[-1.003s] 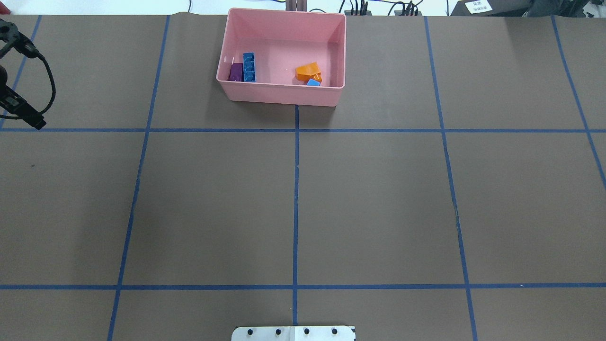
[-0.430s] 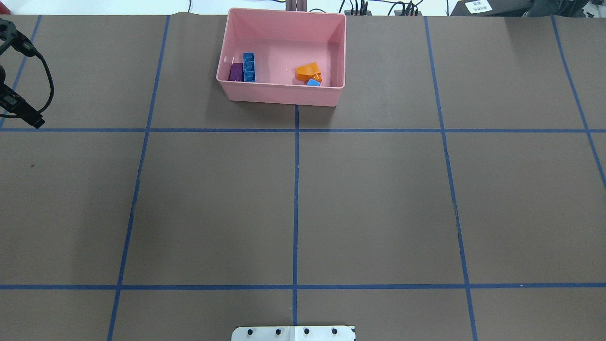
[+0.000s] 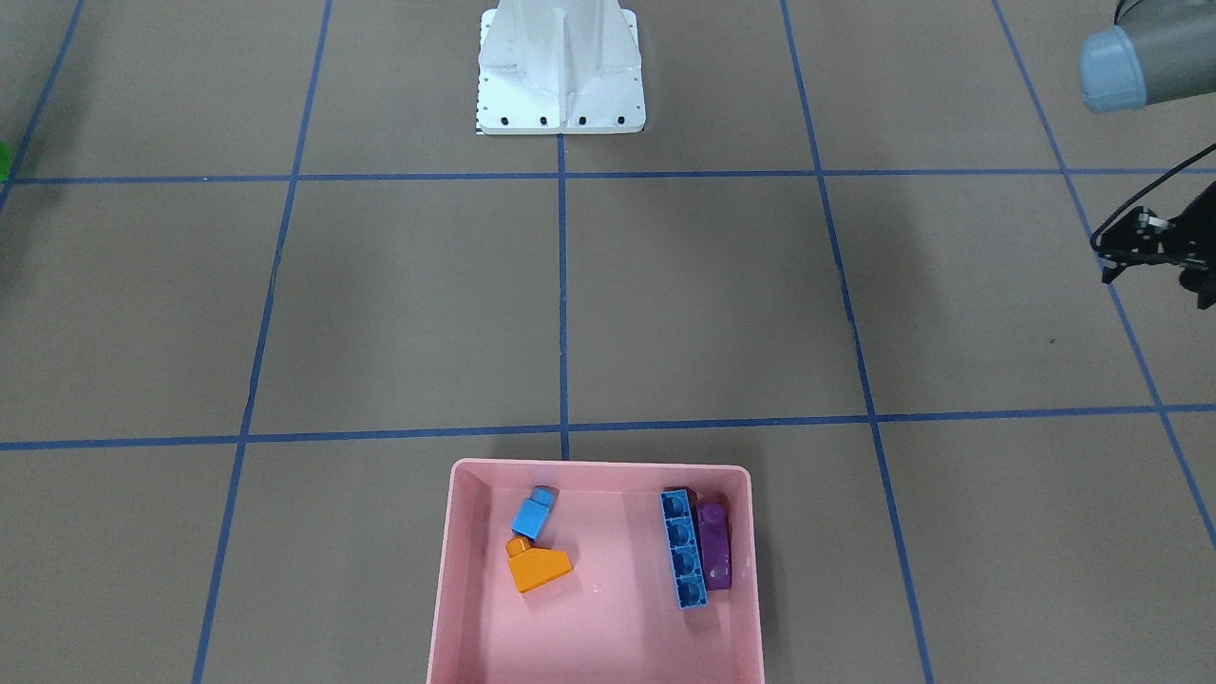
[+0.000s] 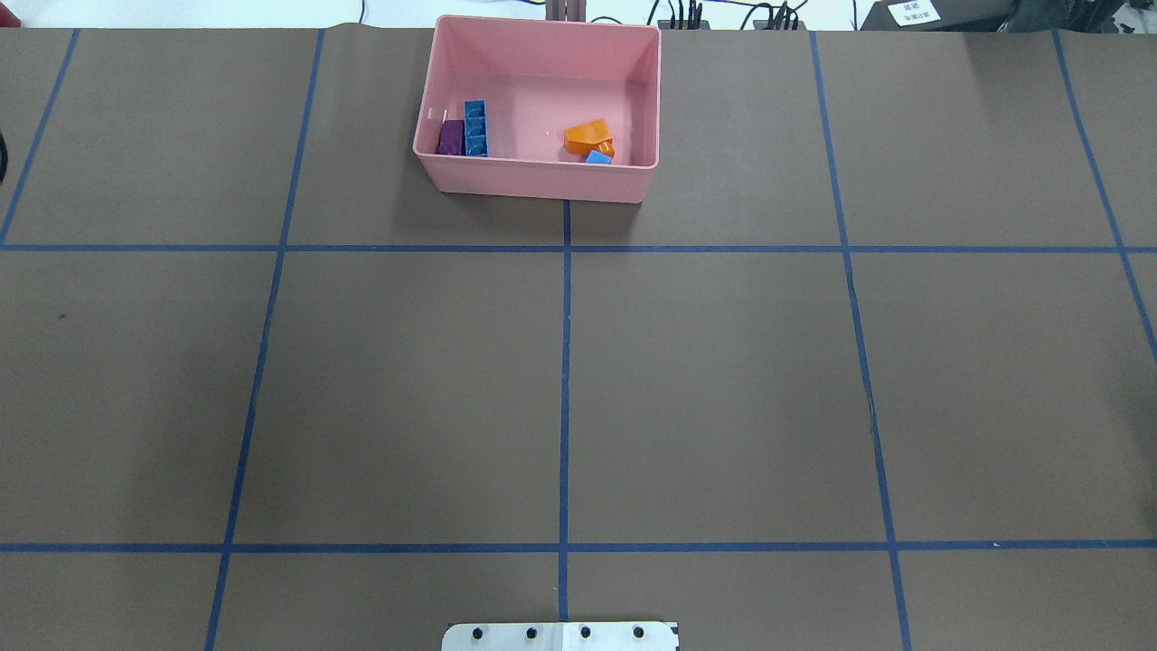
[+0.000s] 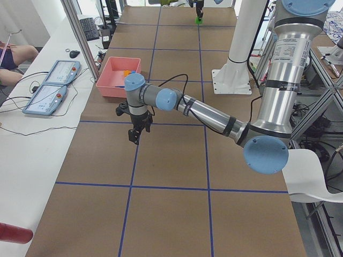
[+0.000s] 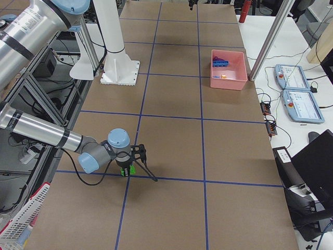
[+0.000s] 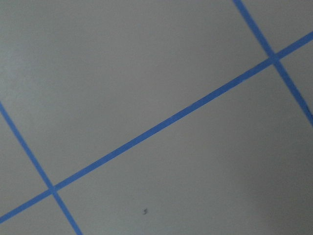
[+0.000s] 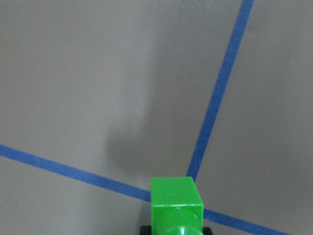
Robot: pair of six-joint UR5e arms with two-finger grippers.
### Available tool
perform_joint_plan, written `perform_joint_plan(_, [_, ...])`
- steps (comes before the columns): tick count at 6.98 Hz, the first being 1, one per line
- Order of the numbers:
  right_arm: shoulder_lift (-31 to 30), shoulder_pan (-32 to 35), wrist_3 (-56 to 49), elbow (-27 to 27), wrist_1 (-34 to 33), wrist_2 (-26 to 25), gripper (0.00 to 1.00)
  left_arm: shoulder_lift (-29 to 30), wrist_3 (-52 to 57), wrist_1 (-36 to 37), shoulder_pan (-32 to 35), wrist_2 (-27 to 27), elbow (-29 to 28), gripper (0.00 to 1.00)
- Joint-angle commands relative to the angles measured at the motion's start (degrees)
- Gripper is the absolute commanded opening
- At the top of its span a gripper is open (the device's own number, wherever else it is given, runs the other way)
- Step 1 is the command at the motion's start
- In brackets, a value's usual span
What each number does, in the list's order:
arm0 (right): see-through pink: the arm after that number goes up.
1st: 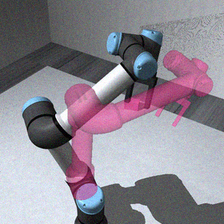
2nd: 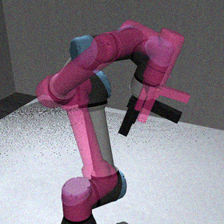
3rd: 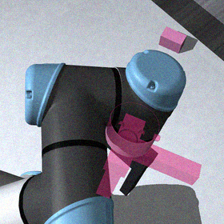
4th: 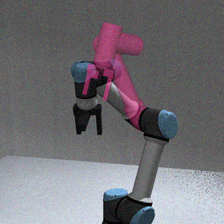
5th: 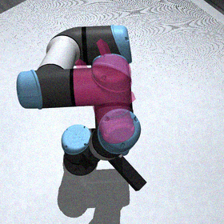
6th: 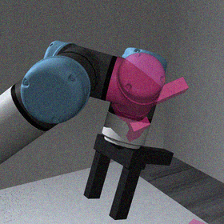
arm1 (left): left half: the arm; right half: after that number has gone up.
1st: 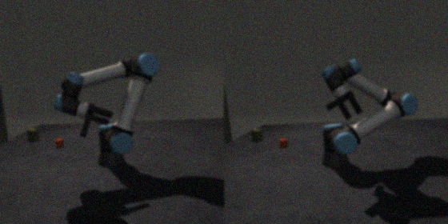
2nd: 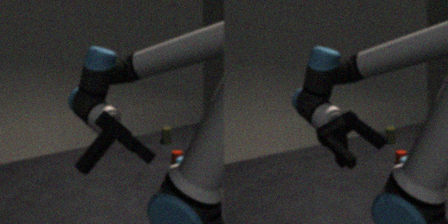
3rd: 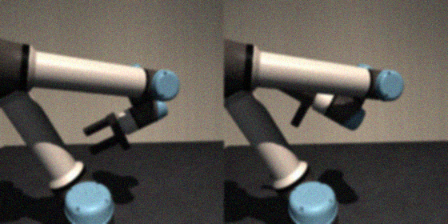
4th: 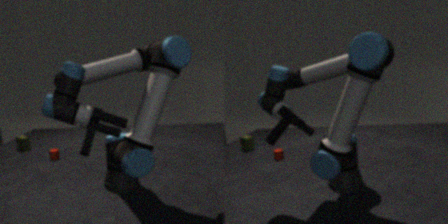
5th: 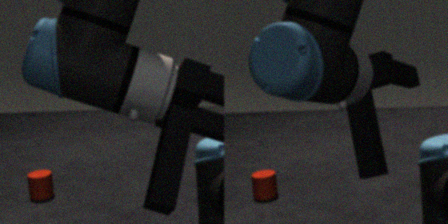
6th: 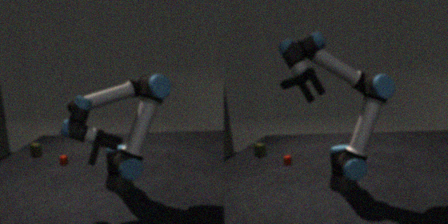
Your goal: Put all blocks into box
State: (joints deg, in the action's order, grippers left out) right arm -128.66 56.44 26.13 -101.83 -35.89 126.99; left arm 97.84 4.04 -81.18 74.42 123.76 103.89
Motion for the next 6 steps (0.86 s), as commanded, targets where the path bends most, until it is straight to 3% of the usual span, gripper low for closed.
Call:
perform_joint_plan(1, [6.18, 5.40, 0.41, -5.88, -9.64, 5.53, 0.00, -2.47, 3.57, -0.38, 7.72, 0.60, -0.88, 1.00])
perform_joint_plan(2, [10.84, 6.39, 0.41, -10.27, -19.56, 5.64, 0.00, -3.79, 7.26, -0.38, 11.50, 0.78, -1.15, 1.00])
perform_joint_plan(4, [24.53, 8.07, 0.50, -14.17, -37.85, 5.64, 0.00, -8.35, 9.12, -1.08, 16.52, 7.78, -1.15, 1.00])
perform_joint_plan(6, [43.22, 8.25, 0.59, -14.97, -59.45, 5.29, 0.00, -11.17, 8.79, -3.28, 17.16, 9.13, -0.54, 1.00])
